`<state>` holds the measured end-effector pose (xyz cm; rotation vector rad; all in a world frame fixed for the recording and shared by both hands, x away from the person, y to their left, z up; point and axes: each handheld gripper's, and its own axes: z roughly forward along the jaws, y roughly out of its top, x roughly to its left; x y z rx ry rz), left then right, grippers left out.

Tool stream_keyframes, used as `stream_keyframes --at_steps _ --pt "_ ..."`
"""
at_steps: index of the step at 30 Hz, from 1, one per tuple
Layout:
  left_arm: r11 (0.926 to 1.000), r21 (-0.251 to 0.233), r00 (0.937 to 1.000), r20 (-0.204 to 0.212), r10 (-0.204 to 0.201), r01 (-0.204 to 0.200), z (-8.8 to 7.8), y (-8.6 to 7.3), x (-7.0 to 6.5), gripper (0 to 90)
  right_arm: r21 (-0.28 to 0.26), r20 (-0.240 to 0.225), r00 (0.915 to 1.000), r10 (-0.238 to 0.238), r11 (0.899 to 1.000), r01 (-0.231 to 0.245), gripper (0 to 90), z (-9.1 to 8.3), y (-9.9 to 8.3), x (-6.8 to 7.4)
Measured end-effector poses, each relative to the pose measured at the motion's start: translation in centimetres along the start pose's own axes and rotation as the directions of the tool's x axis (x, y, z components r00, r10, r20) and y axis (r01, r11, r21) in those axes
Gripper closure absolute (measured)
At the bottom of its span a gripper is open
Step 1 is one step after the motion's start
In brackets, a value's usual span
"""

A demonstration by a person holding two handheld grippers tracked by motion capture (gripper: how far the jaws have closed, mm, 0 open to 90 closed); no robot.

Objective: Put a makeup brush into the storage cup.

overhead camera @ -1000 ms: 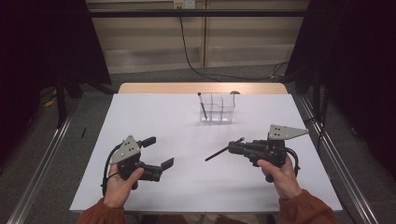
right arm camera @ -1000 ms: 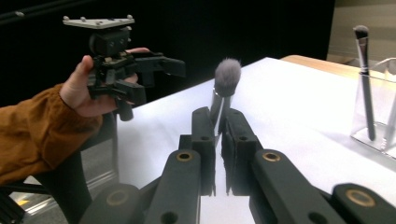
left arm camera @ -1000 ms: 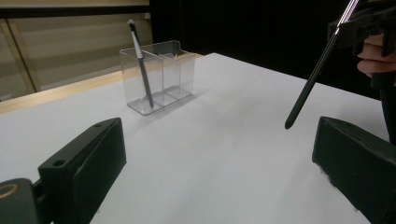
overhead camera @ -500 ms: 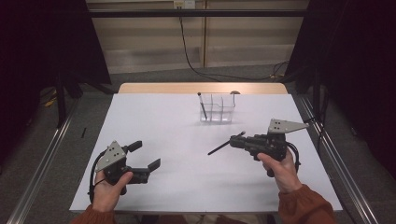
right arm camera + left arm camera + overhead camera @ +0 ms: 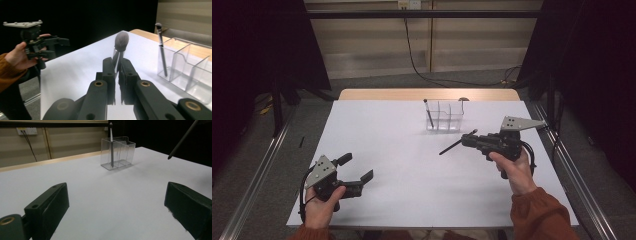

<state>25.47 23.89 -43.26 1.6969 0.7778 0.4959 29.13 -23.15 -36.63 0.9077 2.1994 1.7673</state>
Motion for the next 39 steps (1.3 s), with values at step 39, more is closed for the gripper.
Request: stream_keyframes --at_steps 39 --pt "0.9990 -0.001 0.9987 0.027 0.044 -0.044 -0.4 -0.5 -0.5 3.9 0.061 0.126 0.9907 -0.052 0.997 0.045 83.9 2.3 7.4 -5.0"
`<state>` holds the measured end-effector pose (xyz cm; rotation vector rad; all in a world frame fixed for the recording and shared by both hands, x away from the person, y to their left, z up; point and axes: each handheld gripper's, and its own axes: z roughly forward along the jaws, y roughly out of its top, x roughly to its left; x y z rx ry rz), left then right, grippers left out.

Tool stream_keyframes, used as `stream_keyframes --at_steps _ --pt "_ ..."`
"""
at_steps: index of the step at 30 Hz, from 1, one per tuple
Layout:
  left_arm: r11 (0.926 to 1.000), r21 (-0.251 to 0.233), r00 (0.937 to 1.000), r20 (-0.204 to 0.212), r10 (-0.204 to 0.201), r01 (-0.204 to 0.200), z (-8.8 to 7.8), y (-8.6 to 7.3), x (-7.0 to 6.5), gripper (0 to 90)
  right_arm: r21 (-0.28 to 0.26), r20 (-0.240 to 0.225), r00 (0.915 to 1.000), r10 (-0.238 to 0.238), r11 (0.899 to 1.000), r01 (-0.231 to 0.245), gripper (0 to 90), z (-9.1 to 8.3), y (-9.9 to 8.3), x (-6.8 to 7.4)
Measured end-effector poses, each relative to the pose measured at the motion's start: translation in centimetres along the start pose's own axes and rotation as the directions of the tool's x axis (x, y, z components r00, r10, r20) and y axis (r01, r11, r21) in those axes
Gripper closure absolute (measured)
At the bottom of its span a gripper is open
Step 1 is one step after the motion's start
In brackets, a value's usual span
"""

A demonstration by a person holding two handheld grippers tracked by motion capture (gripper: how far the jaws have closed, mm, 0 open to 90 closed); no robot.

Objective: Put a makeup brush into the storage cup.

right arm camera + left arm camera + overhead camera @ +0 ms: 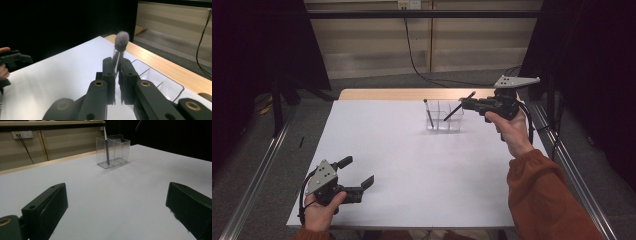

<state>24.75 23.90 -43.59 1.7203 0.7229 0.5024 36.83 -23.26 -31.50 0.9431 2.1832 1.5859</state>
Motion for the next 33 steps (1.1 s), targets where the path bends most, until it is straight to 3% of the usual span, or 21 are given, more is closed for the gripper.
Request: stream_keyframes --at_steps 16,23,33 --pt "1.0000 -0.004 0.9999 -0.012 0.002 -0.002 -0.1 0.2 0.2 3.9 0.060 0.052 0.9980 -0.036 0.998 0.033 83.9 2.4 3.1 -0.9" --pt "1.0000 0.000 0.9998 -0.019 0.000 0.000 -0.2 0.1 0.5 3.9 0.086 0.077 0.9965 -0.033 0.996 0.026 83.9 3.6 3.3 -1.4" --pt "1.0000 0.006 0.9998 -0.022 0.002 -0.002 -0.2 0.1 0.6 3.9 0.141 0.071 0.9955 -0.064 0.989 0.053 83.8 5.0 4.5 -1.8"
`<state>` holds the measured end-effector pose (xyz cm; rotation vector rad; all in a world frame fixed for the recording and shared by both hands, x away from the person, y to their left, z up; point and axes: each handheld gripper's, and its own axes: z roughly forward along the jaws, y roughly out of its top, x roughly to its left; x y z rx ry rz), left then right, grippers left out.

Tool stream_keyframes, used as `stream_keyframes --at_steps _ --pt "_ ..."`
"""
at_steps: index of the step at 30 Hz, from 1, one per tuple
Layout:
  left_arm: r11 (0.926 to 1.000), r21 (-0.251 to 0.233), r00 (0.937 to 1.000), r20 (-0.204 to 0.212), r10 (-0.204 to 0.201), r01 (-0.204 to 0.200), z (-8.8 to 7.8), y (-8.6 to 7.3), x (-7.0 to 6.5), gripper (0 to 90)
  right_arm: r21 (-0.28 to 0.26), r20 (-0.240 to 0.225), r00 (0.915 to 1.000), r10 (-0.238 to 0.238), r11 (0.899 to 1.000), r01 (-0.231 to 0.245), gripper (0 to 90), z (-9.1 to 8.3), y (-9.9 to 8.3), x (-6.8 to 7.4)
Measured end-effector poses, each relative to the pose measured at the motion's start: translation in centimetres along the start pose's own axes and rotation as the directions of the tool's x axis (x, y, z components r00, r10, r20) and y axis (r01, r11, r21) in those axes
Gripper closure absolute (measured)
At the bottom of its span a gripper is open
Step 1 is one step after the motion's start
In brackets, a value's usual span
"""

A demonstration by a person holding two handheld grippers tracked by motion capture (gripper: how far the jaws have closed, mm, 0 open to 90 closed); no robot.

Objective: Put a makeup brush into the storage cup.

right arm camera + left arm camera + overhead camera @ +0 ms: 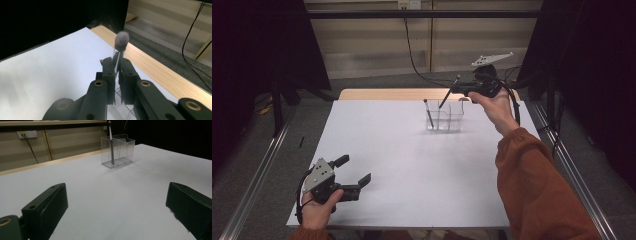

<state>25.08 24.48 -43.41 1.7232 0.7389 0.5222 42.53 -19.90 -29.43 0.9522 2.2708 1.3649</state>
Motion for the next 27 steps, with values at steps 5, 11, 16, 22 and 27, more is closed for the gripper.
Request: stream_keyframes --at_steps 5,11,16,22,27 --pt "1.0000 0.006 1.0000 0.004 0.002 -0.002 0.1 -0.1 0.0 4.0 0.034 0.006 1.0000 0.005 0.999 -0.005 83.8 1.0 0.5 -0.2" --pt "0.9999 0.008 0.9998 0.017 0.007 -0.007 0.2 -0.1 -0.1 4.0 0.067 0.012 0.9999 -0.007 0.998 0.006 83.8 2.0 1.1 -0.2" --pt "0.9999 0.008 0.9998 0.017 0.009 -0.009 0.2 -0.1 0.0 4.0 0.097 0.014 0.9996 -0.024 0.995 0.023 83.8 2.7 1.7 -0.2" --pt "0.9998 0.015 0.9997 0.019 0.012 -0.012 0.3 -0.1 -0.2 4.0 0.121 0.010 0.9997 -0.022 0.992 0.021 83.8 3.6 1.9 -0.3" --pt "0.9998 0.015 0.9998 0.016 0.012 -0.013 0.3 -0.1 -0.2 4.0 0.126 0.006 1.0000 -0.002 0.992 0.001 83.8 4.3 1.6 -0.5"
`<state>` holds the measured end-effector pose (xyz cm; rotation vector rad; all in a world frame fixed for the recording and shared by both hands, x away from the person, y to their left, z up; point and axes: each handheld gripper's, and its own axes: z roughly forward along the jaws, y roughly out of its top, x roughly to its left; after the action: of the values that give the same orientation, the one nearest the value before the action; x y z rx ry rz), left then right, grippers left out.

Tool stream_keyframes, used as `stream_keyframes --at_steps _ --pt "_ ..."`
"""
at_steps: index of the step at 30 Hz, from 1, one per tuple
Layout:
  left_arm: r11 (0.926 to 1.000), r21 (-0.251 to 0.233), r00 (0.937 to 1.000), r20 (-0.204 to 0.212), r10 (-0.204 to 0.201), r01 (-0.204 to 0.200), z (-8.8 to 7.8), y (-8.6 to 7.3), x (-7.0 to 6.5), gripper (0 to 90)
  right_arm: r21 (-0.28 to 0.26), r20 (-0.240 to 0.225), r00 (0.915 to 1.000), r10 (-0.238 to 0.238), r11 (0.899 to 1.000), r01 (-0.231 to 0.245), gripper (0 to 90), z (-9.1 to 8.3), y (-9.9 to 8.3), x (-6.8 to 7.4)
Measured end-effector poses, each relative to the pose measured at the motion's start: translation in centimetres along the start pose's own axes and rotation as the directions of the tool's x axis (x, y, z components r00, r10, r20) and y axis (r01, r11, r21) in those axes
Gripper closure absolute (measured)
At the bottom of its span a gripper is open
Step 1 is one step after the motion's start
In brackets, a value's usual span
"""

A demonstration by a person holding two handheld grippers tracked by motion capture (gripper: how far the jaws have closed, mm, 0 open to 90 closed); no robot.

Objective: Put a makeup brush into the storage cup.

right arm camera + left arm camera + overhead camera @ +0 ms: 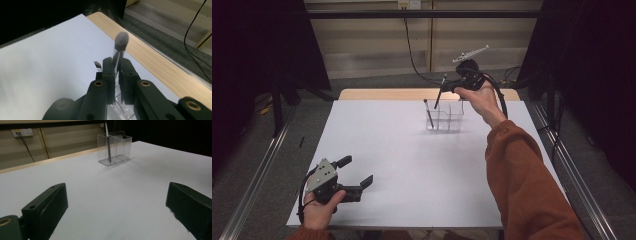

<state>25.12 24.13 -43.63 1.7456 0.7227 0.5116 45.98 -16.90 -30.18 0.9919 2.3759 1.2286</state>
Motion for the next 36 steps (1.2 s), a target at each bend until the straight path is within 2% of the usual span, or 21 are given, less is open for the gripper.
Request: stream_keyframes --at_steps 3,17,26,34,36 --pt "1.0000 0.002 1.0000 -0.001 0.000 0.000 0.1 0.0 -0.1 3.9 0.022 0.008 1.0000 -0.001 1.000 0.000 83.8 0.7 -0.3 0.0" --pt "0.9998 0.017 1.0000 0.005 0.005 -0.006 0.2 -0.1 -0.1 3.9 0.051 0.014 0.9998 0.016 0.999 -0.017 83.8 2.3 -1.2 -0.3" --pt "0.9998 0.017 0.9999 0.003 0.011 -0.011 0.1 -0.1 -0.1 3.9 0.054 0.031 0.9976 0.062 0.996 -0.064 83.8 3.0 -2.2 -1.1" --pt "0.9998 0.018 1.0000 -0.004 0.008 -0.007 0.1 -0.1 0.0 3.9 0.061 0.029 0.9973 0.067 0.996 -0.069 83.7 3.6 -2.9 -1.2" --pt "0.9997 0.020 0.9999 -0.002 0.011 -0.010 0.1 -0.1 0.0 3.9 0.070 0.027 0.9981 0.056 0.996 -0.058 83.8 3.7 -3.1 -1.2"
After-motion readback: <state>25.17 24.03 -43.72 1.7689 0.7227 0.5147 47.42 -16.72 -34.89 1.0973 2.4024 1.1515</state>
